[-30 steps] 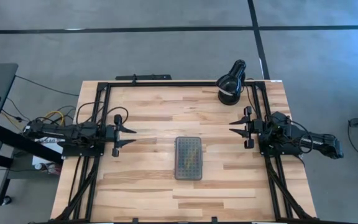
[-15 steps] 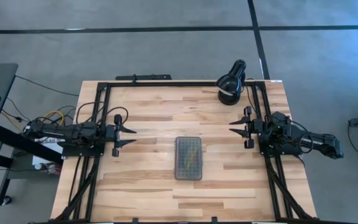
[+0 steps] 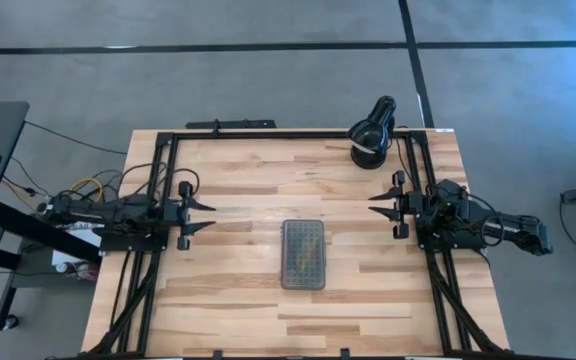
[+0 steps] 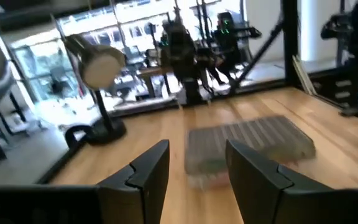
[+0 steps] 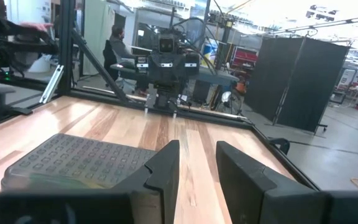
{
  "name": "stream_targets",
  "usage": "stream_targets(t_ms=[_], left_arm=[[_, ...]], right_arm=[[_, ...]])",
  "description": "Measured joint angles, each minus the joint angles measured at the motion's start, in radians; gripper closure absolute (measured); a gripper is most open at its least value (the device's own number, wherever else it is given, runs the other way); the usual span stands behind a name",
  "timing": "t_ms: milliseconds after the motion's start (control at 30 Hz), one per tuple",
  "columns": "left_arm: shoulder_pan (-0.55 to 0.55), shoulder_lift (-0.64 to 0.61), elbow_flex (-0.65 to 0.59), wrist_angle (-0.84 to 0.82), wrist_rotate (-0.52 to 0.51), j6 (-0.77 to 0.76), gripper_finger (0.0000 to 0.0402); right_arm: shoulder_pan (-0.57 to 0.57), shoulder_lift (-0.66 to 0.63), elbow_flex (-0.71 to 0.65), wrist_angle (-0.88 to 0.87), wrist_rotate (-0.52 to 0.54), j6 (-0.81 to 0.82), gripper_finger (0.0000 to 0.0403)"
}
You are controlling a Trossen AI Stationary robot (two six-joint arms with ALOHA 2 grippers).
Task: Pick & place school supplies into a supply box
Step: Return to Home Position
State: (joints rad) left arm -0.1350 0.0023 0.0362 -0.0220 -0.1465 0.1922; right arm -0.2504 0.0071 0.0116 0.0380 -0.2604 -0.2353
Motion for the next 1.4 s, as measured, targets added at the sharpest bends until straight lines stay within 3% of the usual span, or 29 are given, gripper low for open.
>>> stream_targets(t_ms=[267, 467, 1400], left_arm=[[-0.068, -0.002, -0.004, 0.096, 0.088, -0.143, 0.0249], [-0.143, -0.002, -0.021, 0.13, 0.082, -0.183, 0.0249], [-0.147, 0.018, -0.025, 0.06, 0.088, -0.189, 0.0249]], right_arm=[[0.0, -0.001, 0.0, 0.0, 0.0, 0.0, 0.0301], [0.0, -0.001, 0.0, 0.0, 0.0, 0.0, 0.0301], [0.0, -0.001, 0.0, 0.0, 0.0, 0.0, 0.0301]])
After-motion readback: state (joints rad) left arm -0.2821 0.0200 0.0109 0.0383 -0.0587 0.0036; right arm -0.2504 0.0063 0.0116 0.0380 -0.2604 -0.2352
